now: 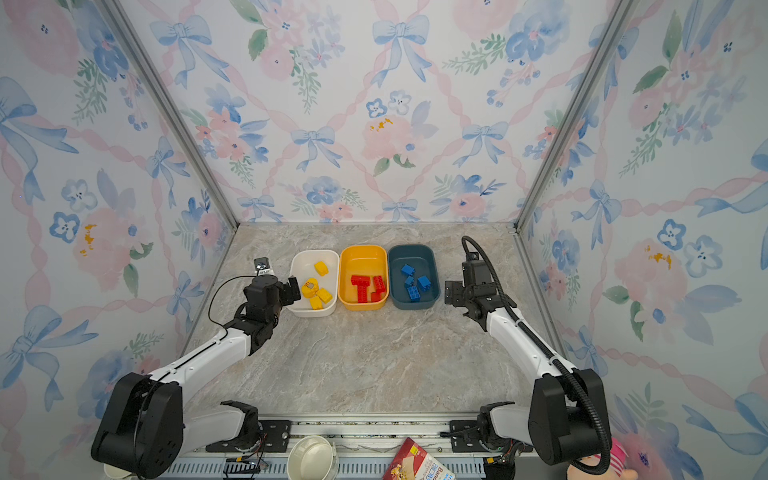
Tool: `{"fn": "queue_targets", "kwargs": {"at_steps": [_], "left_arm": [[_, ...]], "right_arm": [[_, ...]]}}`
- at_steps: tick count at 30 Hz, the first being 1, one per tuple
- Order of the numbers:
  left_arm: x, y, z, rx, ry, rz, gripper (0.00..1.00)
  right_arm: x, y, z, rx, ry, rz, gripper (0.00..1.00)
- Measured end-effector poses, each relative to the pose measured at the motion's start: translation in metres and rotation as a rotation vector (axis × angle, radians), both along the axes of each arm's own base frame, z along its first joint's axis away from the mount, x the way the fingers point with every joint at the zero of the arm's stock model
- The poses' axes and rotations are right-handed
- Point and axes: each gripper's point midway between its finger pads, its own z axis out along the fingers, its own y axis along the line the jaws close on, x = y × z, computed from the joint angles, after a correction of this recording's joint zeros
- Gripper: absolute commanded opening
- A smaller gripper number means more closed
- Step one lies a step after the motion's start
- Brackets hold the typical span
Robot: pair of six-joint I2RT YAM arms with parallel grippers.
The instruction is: Sort the legos into containers by color
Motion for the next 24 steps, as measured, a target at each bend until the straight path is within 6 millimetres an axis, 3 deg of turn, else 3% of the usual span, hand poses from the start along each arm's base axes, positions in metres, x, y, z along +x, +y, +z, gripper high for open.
{"fn": "queue_targets", "kwargs": {"at_steps": [8,14,24], "left_arm": [[0.002,0.02,0.001,0.035,-0.096,0.032,0.98],[-0.006,0.034,-0.022,0.065,-0.111,0.047,0.98],[-0.002,0.032,-0.029,0.077,-0.187,0.022,0.98]], "right_arm": [[0.014,-0.03,-0.027,-0.026,-0.095,-0.033,0.97],[0.021,-0.03,-0.037,-0.039,-0.18,-0.001,0.97],[0.034,-0.025,-0.028,-0.025,-0.27,0.034,0.97]]}}
